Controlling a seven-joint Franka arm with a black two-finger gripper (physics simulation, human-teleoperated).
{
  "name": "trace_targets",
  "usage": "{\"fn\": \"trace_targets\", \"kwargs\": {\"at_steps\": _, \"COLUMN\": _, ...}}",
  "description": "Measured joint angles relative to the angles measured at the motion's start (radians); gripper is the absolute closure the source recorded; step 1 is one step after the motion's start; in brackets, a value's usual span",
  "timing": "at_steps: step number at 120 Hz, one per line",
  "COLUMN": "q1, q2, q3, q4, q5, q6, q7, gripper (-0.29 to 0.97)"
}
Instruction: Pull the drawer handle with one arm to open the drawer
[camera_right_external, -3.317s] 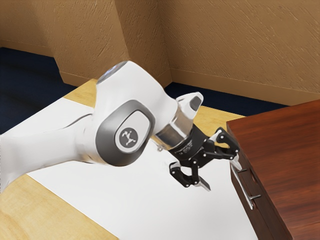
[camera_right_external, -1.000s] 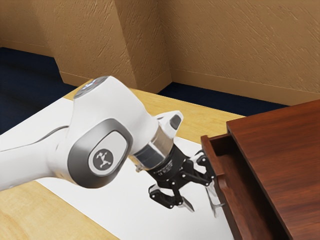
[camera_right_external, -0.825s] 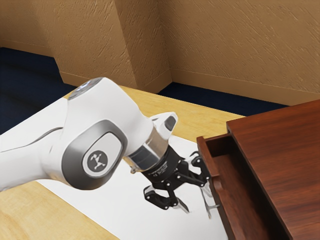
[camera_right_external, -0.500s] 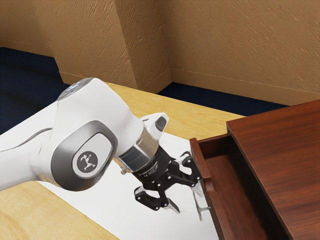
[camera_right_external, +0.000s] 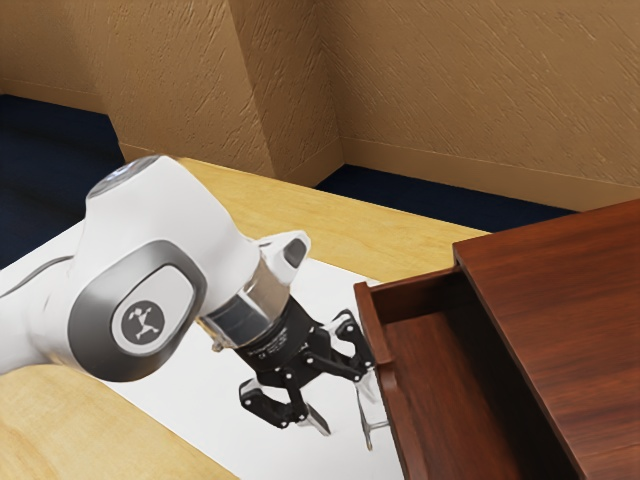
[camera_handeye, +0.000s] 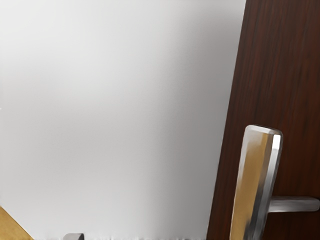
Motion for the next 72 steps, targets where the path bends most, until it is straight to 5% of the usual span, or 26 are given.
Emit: {"fn": "trace_targets", "kwargs": {"at_steps": 72, "q1": 0.022, "q2": -0.076, "q3": 0.031, "q4": -0.053, "q5": -0.014, "q6": -0.079, "q7": -0.001, "gripper": 0.32}}
